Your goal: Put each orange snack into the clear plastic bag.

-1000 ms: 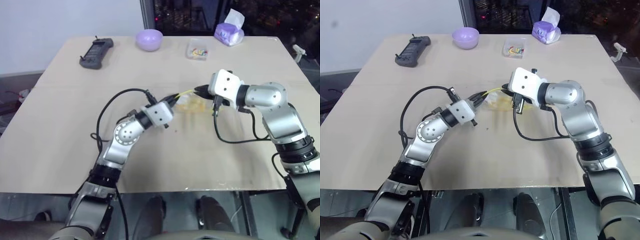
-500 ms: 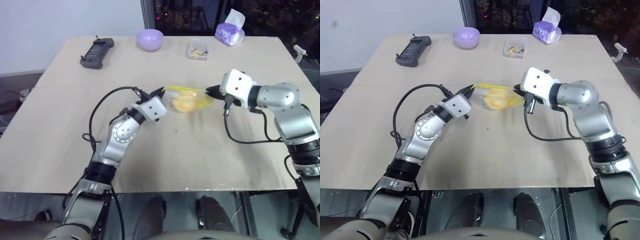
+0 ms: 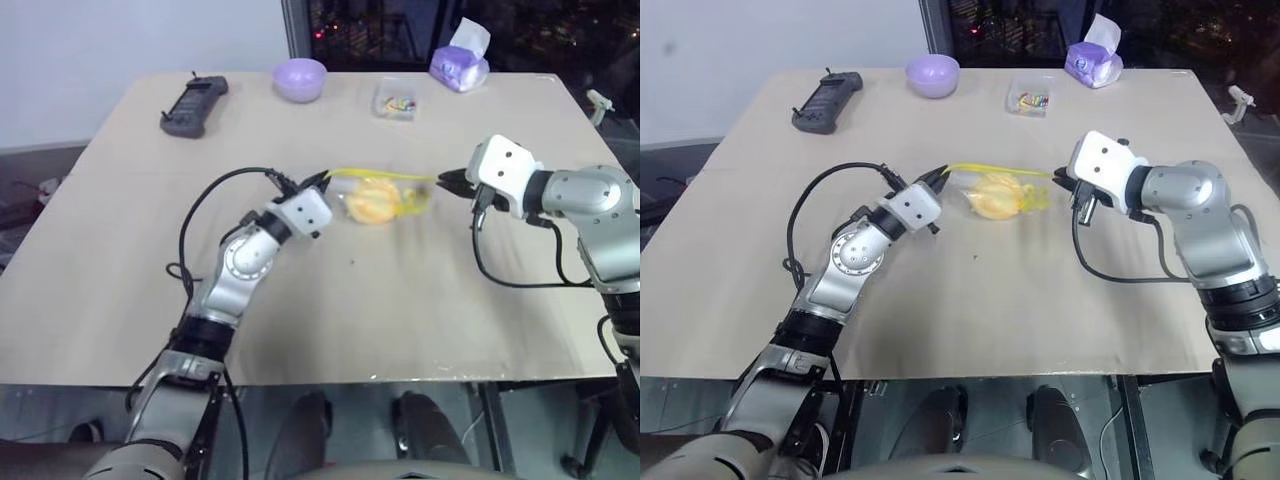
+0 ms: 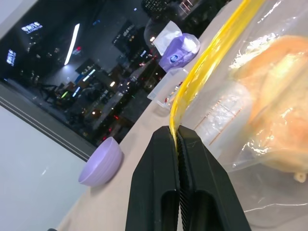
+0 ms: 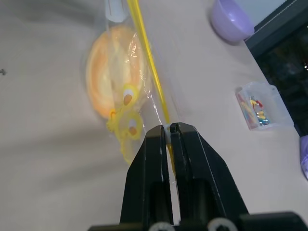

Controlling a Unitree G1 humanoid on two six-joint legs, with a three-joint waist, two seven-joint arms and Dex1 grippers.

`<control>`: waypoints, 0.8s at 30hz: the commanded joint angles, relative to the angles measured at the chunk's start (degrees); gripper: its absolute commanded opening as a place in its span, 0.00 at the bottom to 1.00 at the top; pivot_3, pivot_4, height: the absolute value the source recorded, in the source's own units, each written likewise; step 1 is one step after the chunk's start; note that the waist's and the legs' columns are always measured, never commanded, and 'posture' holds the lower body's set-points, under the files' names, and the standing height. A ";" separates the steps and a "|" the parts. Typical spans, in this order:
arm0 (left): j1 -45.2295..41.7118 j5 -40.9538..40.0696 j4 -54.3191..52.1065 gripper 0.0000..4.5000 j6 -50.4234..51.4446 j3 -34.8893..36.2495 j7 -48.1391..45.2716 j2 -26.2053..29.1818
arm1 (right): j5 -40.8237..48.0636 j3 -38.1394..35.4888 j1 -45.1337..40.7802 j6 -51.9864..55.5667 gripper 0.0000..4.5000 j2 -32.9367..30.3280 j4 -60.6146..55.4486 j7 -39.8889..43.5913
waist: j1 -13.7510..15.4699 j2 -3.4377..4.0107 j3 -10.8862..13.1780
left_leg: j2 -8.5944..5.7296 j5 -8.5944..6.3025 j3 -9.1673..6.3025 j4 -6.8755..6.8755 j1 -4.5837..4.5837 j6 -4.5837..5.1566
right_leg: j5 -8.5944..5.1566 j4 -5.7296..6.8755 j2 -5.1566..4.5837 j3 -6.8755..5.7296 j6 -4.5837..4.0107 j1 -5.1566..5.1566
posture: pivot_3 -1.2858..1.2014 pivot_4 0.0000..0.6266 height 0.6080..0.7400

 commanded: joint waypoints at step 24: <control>25.64 -15.78 -27.13 0.37 7.10 3.28 -11.24 4.44 | 7.58 -3.86 18.90 11.20 0.38 -2.18 -17.67 0.01 | 0.07 0.06 -0.02 | 0.04 0.01 0.14 -0.60 -0.25 -0.01 | 0.00 -0.67 -0.12 0.07 0.00 -0.25 | 0.52 0.24 1.00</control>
